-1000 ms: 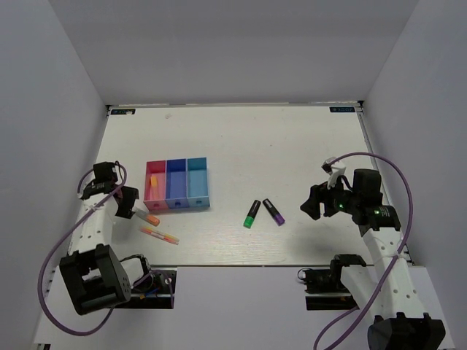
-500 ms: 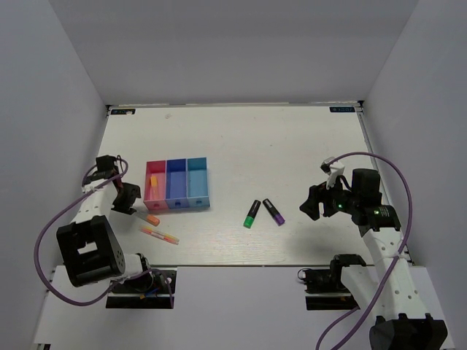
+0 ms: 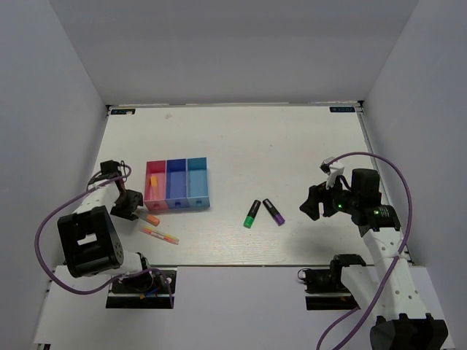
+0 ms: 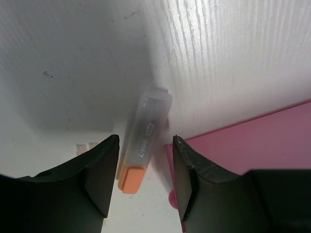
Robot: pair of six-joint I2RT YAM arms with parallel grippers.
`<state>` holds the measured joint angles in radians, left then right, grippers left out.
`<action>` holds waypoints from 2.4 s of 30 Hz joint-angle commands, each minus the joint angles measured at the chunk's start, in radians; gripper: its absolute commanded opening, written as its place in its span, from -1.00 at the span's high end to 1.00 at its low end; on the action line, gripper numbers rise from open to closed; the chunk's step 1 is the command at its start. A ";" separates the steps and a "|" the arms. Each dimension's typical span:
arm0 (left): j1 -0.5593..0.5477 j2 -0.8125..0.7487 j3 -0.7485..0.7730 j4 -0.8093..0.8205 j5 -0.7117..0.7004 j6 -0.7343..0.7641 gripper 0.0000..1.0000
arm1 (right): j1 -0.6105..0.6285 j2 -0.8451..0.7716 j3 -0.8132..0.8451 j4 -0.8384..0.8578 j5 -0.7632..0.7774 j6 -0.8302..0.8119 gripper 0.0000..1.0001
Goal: Sort the stationery into containers
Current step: Pick up the pen from the center of the board, then place the pen in the storage box.
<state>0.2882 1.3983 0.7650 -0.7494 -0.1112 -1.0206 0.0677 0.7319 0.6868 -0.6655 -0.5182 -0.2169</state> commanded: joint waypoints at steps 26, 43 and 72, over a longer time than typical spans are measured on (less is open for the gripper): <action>0.014 0.084 -0.085 0.074 -0.036 0.045 0.47 | 0.004 -0.002 0.042 0.003 0.015 0.004 -0.55; 0.019 -0.148 0.031 -0.050 0.057 0.217 1.00 | 0.007 -0.009 0.040 0.006 0.007 0.007 -0.55; -0.474 0.082 0.516 0.027 -0.266 0.840 0.89 | 0.009 0.040 0.031 0.012 -0.003 0.002 -0.55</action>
<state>-0.1661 1.4719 1.2675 -0.7494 -0.2821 -0.2913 0.0723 0.7677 0.6868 -0.6643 -0.5076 -0.2138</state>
